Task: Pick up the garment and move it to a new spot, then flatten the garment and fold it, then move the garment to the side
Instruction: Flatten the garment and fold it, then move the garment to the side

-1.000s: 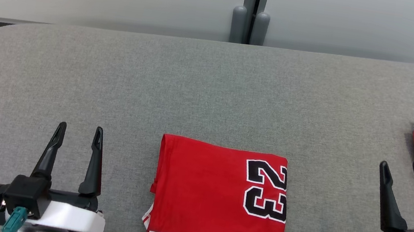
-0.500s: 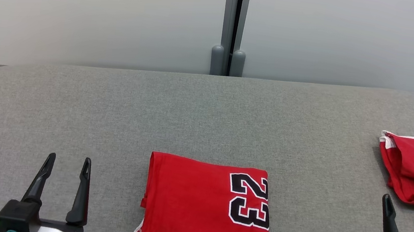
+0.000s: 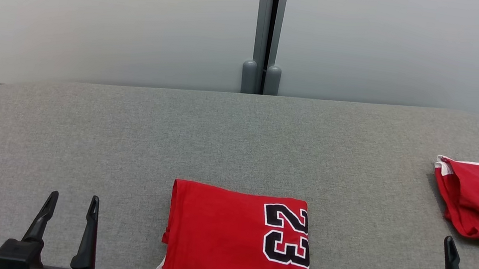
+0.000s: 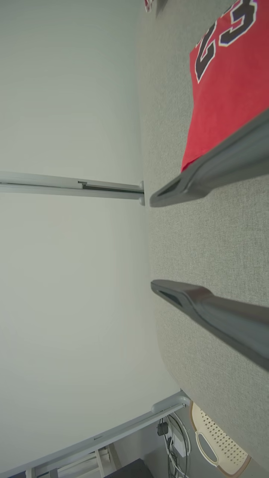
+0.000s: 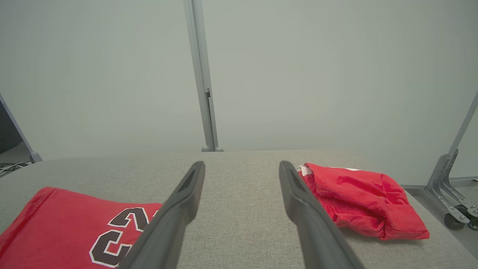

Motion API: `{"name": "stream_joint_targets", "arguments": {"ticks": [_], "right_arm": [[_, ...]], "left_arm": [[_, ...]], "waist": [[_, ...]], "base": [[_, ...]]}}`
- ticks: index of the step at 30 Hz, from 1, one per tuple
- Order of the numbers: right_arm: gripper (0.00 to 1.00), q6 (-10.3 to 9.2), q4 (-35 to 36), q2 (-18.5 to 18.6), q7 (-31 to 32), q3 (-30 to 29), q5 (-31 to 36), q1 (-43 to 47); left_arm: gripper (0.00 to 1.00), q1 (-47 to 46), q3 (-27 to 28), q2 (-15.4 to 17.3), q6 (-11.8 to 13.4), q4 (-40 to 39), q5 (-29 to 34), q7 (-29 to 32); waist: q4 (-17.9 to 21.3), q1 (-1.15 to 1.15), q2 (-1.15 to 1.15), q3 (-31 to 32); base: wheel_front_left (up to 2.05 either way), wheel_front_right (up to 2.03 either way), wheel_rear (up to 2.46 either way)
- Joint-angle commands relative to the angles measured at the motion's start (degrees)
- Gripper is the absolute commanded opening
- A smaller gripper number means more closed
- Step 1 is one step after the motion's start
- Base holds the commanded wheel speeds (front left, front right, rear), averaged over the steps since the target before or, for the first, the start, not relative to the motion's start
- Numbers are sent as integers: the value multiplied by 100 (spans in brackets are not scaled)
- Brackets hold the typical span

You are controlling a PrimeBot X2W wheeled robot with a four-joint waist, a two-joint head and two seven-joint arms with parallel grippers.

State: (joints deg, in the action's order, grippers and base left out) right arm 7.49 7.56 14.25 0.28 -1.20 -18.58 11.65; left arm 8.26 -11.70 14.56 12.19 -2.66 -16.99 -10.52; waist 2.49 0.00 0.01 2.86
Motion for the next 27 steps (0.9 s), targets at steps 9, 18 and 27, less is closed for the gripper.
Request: {"name": "stream_joint_targets", "arguments": {"ticks": [9, 18, 27], "right_arm": [[100, -2, 79, -65, 35, -108, 87, 13], [100, -2, -126, 52, 97, -4, 152, -49], [100, -2, -812, 232, 58, 507, -10, -412]], "left_arm": [[100, 10, -13, 22, 69, -37, -53, 60], [100, -229, -78, -19, 108, -97, -18, 87], [100, -961, -234, -363, 81, -162, 15, -215]], "waist": [[-26, 0, -1, -24], [-355, 0, -1, -242], [-1269, 0, -1, -1232]], "base": [[0, 0, 0], [0, 0, 0], [0, 0, 0]]}}
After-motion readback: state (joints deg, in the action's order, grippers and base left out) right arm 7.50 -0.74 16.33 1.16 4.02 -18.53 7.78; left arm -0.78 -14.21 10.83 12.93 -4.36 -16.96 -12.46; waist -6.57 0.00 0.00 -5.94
